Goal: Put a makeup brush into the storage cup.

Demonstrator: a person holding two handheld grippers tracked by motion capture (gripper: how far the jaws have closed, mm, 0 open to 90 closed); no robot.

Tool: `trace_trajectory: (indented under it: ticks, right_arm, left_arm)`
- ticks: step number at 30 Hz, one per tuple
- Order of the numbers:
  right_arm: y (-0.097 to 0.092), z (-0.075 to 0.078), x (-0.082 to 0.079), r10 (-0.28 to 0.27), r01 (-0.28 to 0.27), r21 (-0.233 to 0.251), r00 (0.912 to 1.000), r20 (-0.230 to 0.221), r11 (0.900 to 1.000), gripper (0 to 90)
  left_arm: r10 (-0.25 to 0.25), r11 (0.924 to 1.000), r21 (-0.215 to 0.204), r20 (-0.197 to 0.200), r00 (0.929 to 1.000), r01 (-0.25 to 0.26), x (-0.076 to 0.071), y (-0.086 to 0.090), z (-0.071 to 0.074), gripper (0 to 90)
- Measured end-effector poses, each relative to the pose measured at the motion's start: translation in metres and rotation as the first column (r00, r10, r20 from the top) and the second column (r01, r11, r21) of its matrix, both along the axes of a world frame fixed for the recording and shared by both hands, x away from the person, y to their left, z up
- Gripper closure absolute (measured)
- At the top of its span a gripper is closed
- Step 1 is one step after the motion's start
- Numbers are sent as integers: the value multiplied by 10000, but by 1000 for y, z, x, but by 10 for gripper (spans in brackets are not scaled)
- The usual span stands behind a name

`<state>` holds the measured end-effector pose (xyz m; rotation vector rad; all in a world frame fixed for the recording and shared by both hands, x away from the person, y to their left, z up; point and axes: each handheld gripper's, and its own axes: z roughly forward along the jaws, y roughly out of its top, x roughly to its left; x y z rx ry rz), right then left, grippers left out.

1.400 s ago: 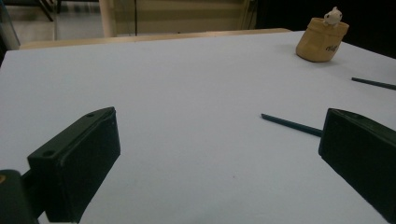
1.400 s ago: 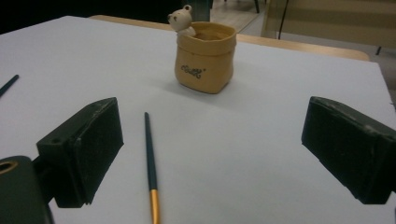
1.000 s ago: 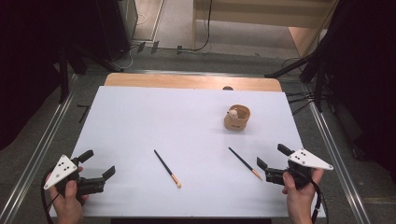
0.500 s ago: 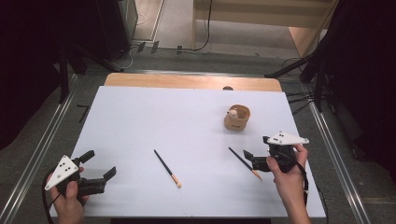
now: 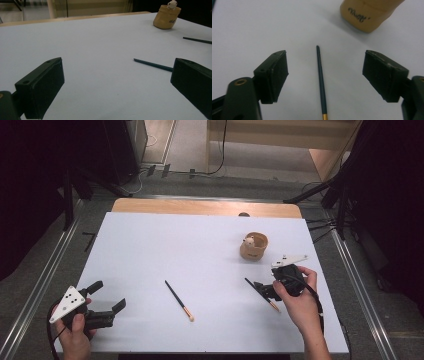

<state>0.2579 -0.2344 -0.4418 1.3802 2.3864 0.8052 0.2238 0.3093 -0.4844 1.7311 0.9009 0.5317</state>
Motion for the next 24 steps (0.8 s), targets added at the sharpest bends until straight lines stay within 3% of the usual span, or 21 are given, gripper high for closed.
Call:
trace_trajectory:
  ticks: [1,5,11,12,15,18,23,24]
  right_arm:
    - [0,0,0,0,0,0,10000,0,10000,241]
    - [2,-11,2,40,-93,-556,9955,-947,9984,293]
    - [-6,-16,3,-406,350,-388,9872,-1545,9986,432]
    - [-8,-17,3,-253,184,-431,9857,-1668,9989,508]
    - [-6,-19,2,-197,36,-805,9796,-2002,9967,551]
    - [-2,-24,2,-226,-76,-1162,9664,-2562,9932,593]
    - [4,-30,3,-271,-194,-1534,9549,-2956,9880,660]
    - [5,-33,4,-318,-247,-1818,9530,-3013,9830,689]
  left_arm:
    - [0,10000,0,0,10000,0,0,0,0,0]
    - [-35,10000,59,-43,10000,35,1,-2,-1,0]
    - [-73,9999,112,-59,10000,73,2,-4,0,0]
    - [-95,9999,137,-63,9999,96,2,-4,-1,0]
    - [-116,9998,151,-89,9999,117,2,-5,-1,0]
    - [-135,9998,131,-95,9999,137,2,-5,-1,0]
    - [-126,9998,128,-117,9999,128,2,-5,-1,0]
    - [-121,9998,138,-125,9998,123,2,-5,-1,0]
